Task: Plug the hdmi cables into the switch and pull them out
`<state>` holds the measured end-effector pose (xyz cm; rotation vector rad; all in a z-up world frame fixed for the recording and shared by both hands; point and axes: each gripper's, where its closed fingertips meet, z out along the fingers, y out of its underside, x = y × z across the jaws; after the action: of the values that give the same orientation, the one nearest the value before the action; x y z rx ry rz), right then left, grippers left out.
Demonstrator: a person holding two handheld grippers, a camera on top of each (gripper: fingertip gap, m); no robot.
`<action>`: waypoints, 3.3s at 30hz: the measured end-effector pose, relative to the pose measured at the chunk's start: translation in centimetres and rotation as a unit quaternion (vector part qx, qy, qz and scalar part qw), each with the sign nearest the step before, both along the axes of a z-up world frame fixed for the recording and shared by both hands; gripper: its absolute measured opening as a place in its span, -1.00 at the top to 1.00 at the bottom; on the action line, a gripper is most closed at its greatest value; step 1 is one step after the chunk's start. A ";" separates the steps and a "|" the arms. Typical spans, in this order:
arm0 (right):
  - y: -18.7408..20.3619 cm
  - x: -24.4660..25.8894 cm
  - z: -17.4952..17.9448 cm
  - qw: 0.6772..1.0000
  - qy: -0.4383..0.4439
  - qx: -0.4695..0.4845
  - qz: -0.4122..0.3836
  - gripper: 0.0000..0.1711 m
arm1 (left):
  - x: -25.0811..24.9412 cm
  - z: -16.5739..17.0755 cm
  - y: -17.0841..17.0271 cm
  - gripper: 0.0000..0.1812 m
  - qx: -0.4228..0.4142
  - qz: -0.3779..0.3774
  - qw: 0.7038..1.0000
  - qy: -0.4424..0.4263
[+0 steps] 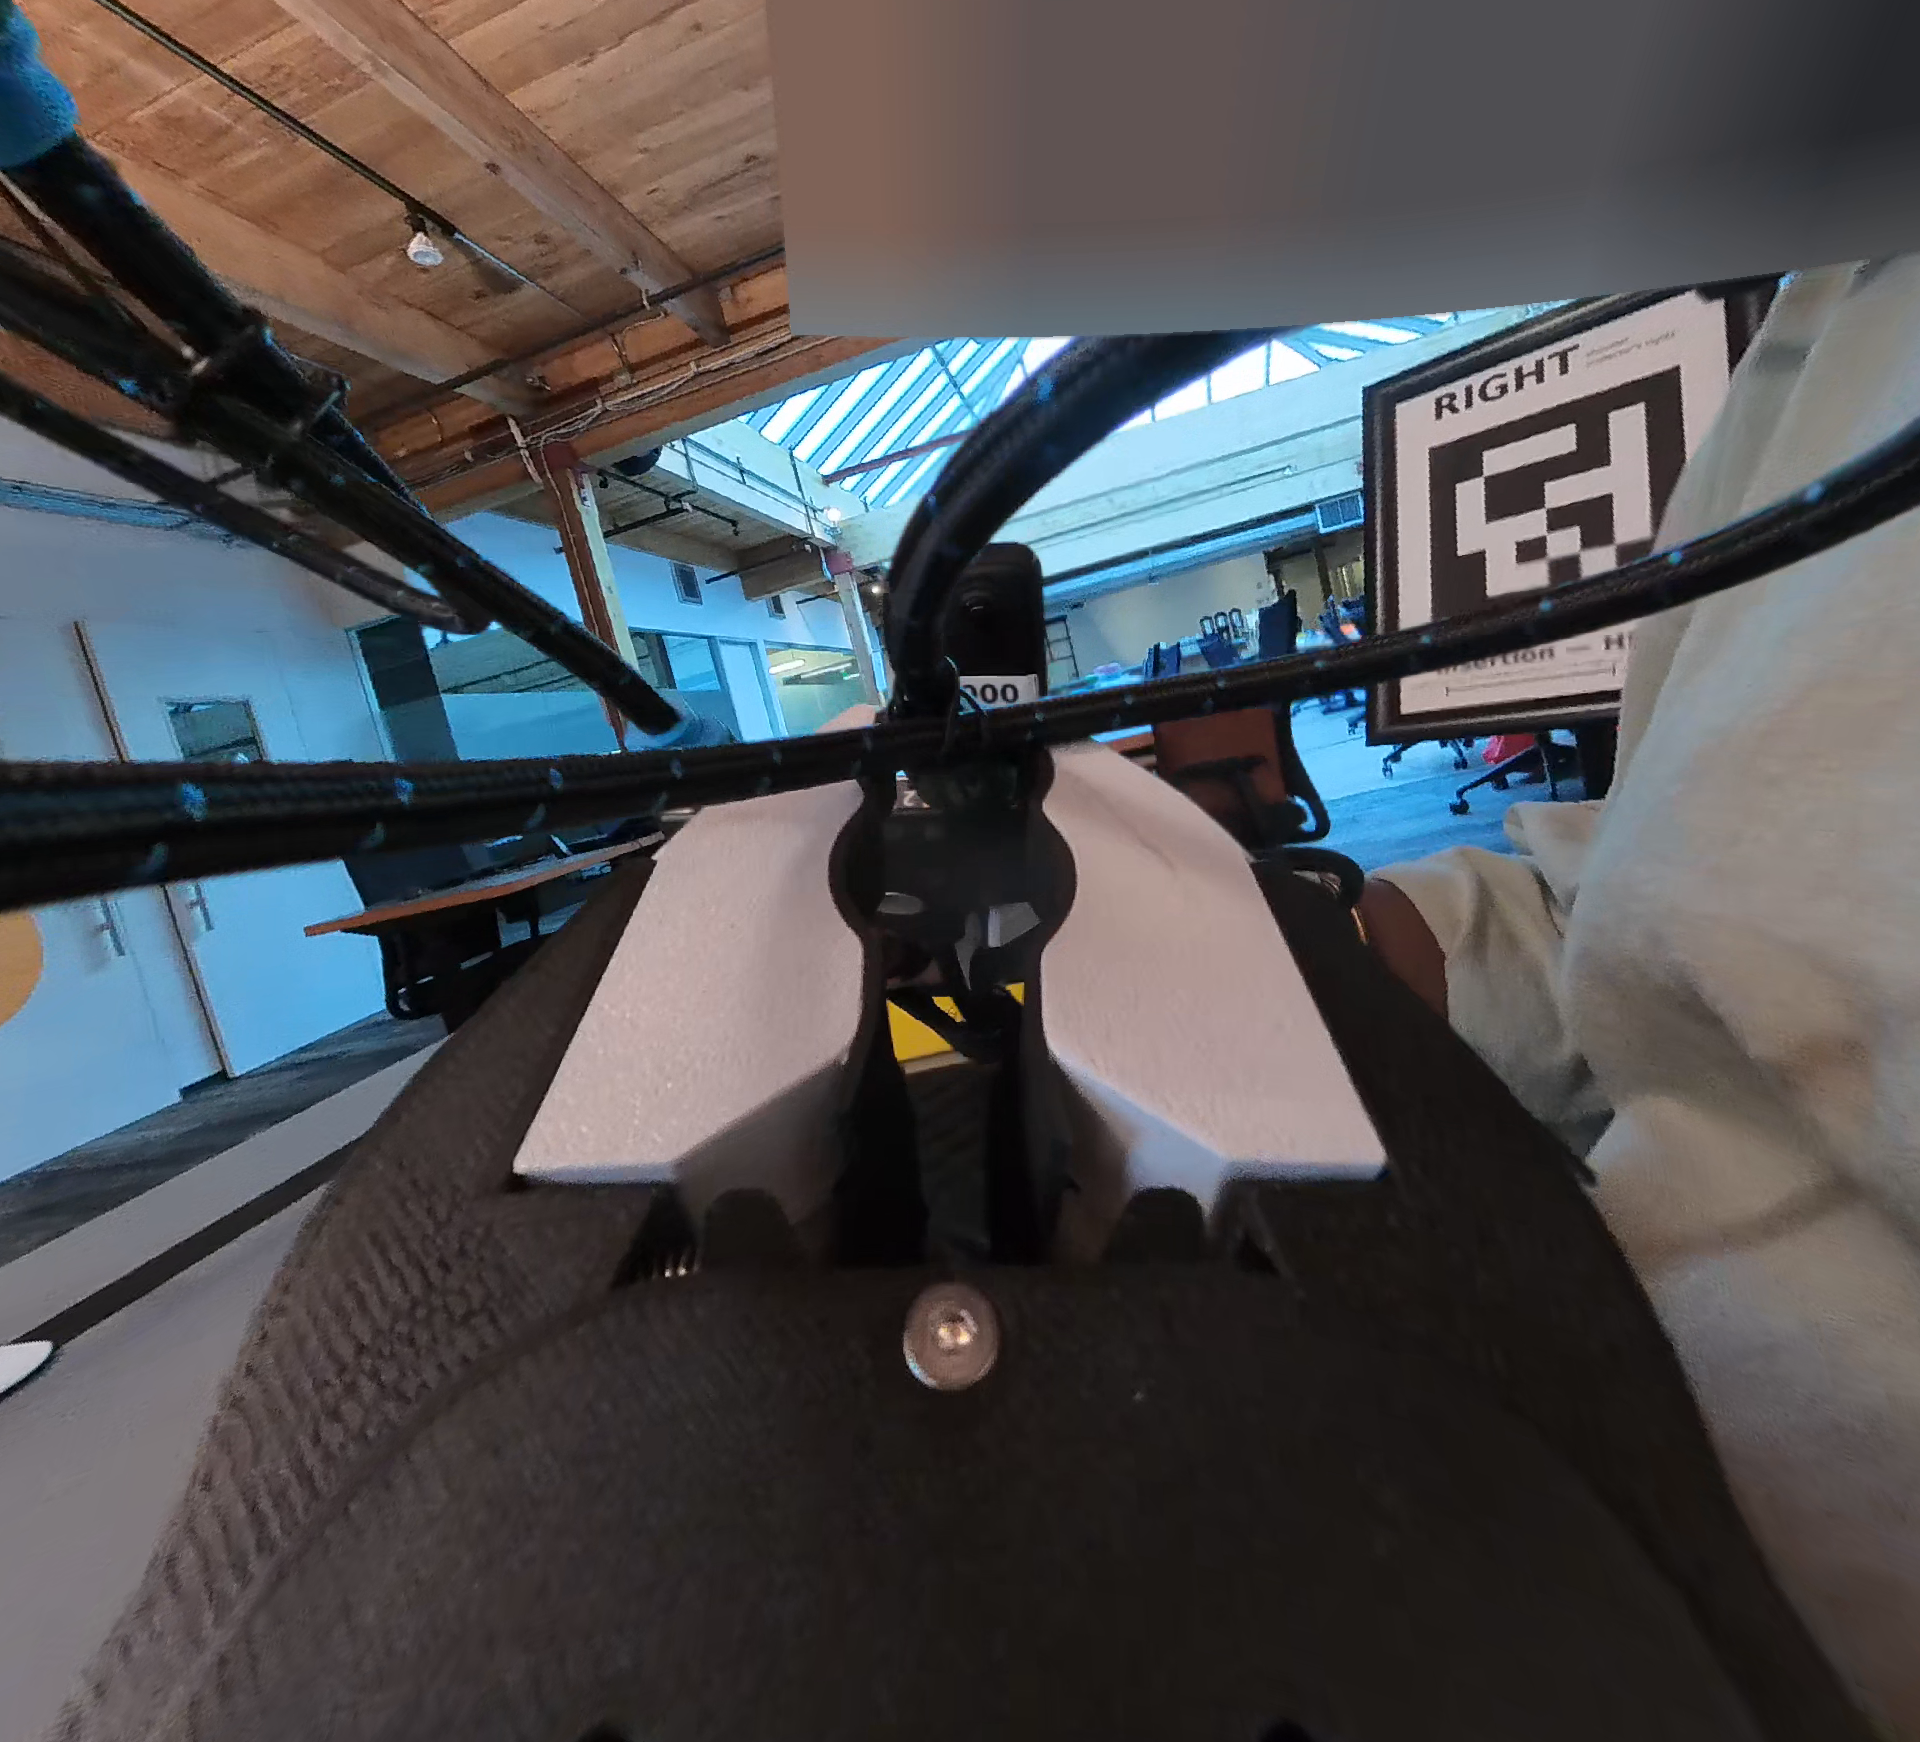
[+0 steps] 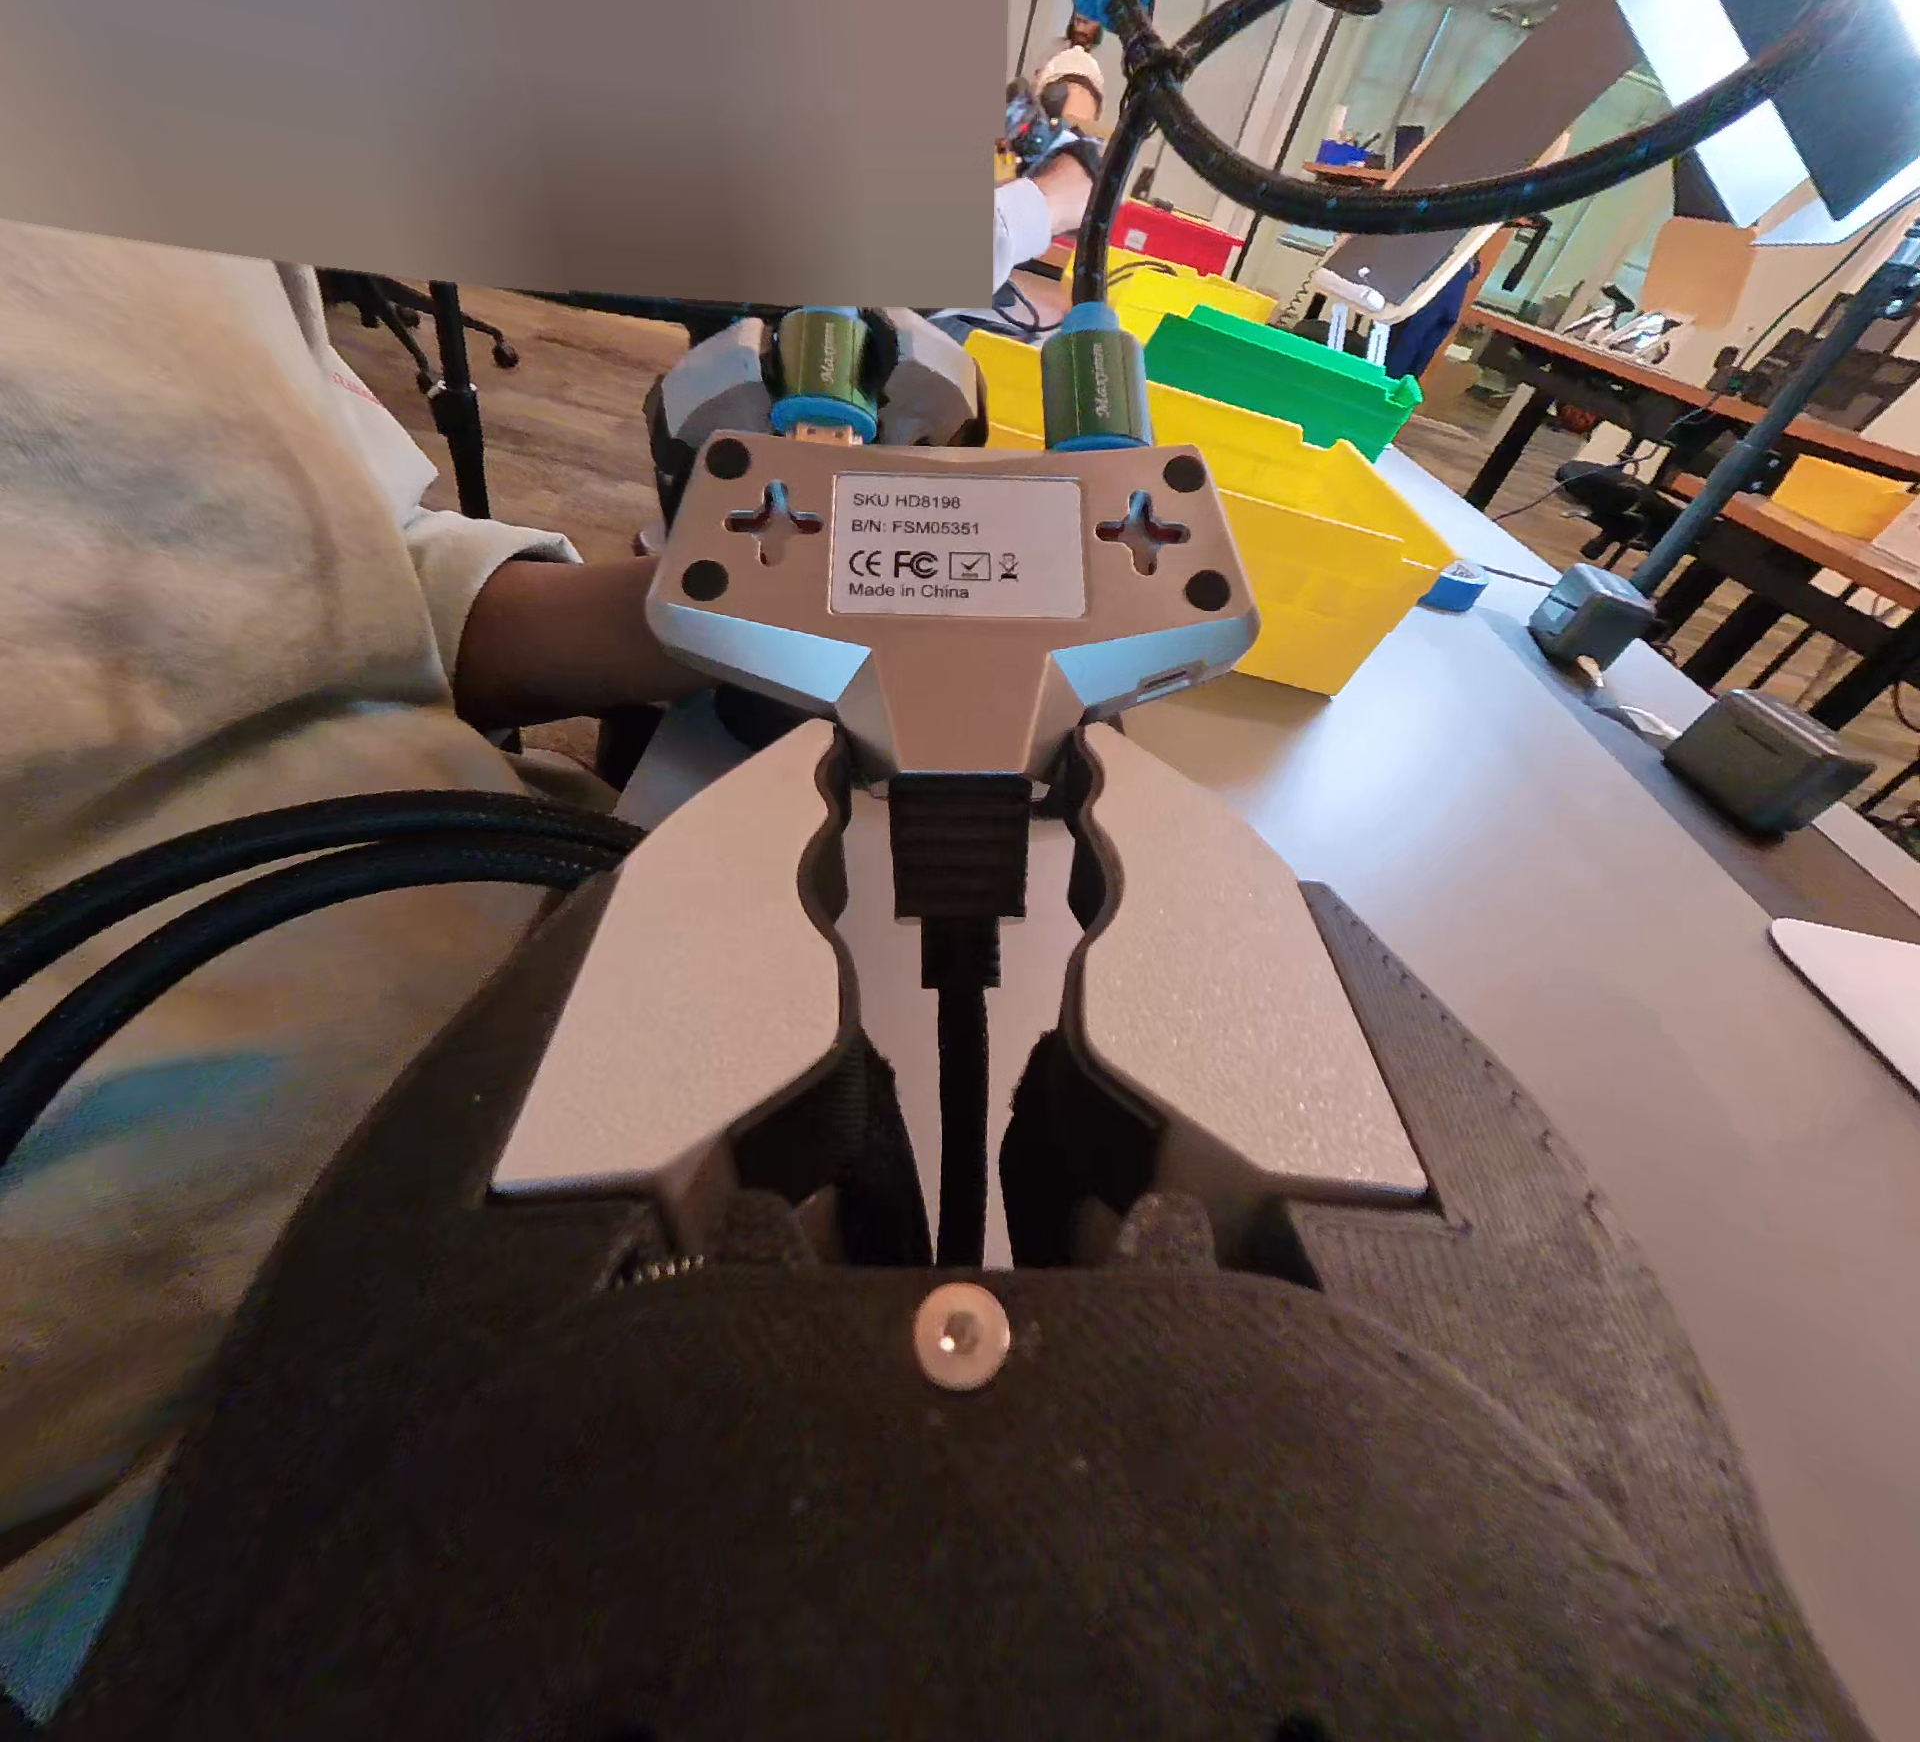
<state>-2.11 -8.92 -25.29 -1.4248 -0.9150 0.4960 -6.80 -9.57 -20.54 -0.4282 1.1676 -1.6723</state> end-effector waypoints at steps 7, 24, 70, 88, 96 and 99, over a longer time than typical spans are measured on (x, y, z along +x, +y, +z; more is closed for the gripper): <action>-0.3 -0.7 -0.3 1.000 0.017 -0.007 0.018 0.53 | -0.5 -0.1 -0.5 0.75 0.023 -0.011 1.000 -0.001; -0.6 -0.6 -1.1 0.999 0.023 -0.014 0.017 0.53 | -0.3 -0.9 -1.0 0.75 0.049 -0.019 0.998 0.027; 0.8 -1.3 1.3 0.994 -0.005 0.016 -0.103 0.53 | -1.6 -0.2 1.5 0.66 0.004 -0.013 0.999 0.032; -1.9 6.0 11.9 0.934 0.019 0.191 -0.301 0.53 | -1.8 1.4 10.3 0.71 -0.146 0.194 0.970 -0.031; -8.6 18.9 19.8 0.749 -0.094 0.309 -0.579 0.53 | 0.4 -2.4 15.1 0.45 -0.135 0.377 0.912 0.084; -10.4 23.1 19.6 0.688 -0.134 0.307 -0.644 0.54 | 0.5 -2.3 14.9 0.31 -0.120 0.379 0.914 0.076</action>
<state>21.01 -19.30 -5.72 -1.1542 -0.0559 -1.0331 -6.25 5.33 -22.82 -1.0368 0.7459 -1.0981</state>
